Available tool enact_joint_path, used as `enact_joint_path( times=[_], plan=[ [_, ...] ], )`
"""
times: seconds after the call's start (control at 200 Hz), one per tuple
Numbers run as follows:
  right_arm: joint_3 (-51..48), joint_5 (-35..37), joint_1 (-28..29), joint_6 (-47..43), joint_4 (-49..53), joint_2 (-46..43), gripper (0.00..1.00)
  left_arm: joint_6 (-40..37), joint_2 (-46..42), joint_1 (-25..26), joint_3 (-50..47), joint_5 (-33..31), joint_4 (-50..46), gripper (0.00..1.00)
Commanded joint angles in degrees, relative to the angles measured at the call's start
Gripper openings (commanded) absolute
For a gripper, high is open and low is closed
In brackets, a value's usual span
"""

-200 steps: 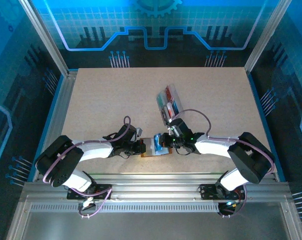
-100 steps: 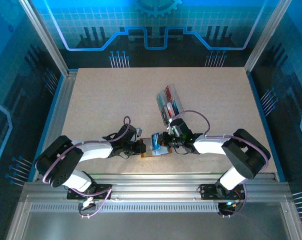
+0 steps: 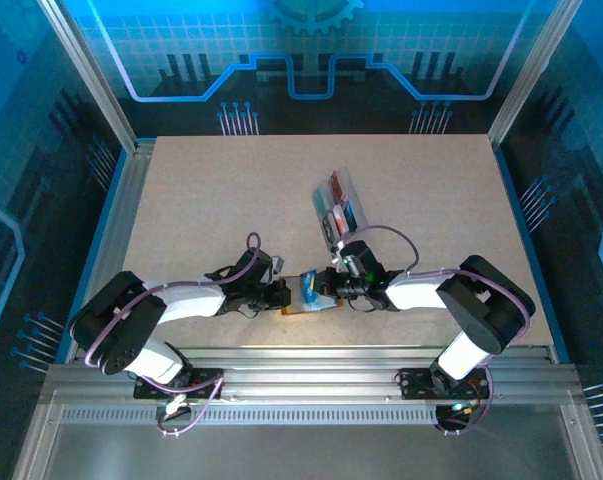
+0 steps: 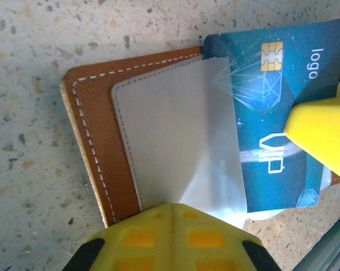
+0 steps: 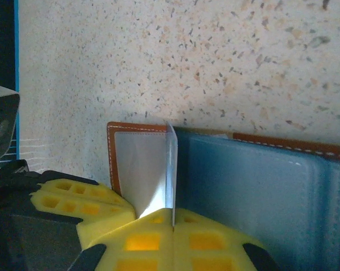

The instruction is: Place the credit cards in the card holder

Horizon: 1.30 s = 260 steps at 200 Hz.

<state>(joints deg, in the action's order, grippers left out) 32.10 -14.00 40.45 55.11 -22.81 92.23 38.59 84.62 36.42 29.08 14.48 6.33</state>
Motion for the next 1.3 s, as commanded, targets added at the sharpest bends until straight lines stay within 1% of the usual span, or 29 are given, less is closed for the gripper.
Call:
enact_joint_path(
  times=[0.0,0.43,1.061,1.191,1.211,1.296],
  plan=[
    [-1.5,0.3,0.2,-0.5,2.9,-0.5,0.00,-0.7,-0.3,0.5,-1.4,0.4,-4.8,0.00],
    [-1.2,0.0,0.8,-2.3,7.0,-0.4,0.00,-0.8,-0.4,0.5,-1.3,0.2,-5.0,0.00],
    [3.7,-1.9,3.7,-3.0,6.3,6.3,0.00,-0.9,-0.5,0.5,-1.0,0.4,-5.4,0.00],
    [4.1,-2.4,3.8,-3.8,7.0,6.5,0.00,-1.0,-0.8,0.5,-1.0,0.2,-5.7,0.00],
    [4.3,-2.5,3.9,-4.1,8.8,6.4,0.00,-0.9,-0.7,0.5,-1.0,0.2,-5.6,0.00],
    [4.8,-2.8,4.3,-4.8,9.8,6.3,0.00,-1.0,-0.3,0.5,-0.9,0.4,-5.4,0.00]
  ],
)
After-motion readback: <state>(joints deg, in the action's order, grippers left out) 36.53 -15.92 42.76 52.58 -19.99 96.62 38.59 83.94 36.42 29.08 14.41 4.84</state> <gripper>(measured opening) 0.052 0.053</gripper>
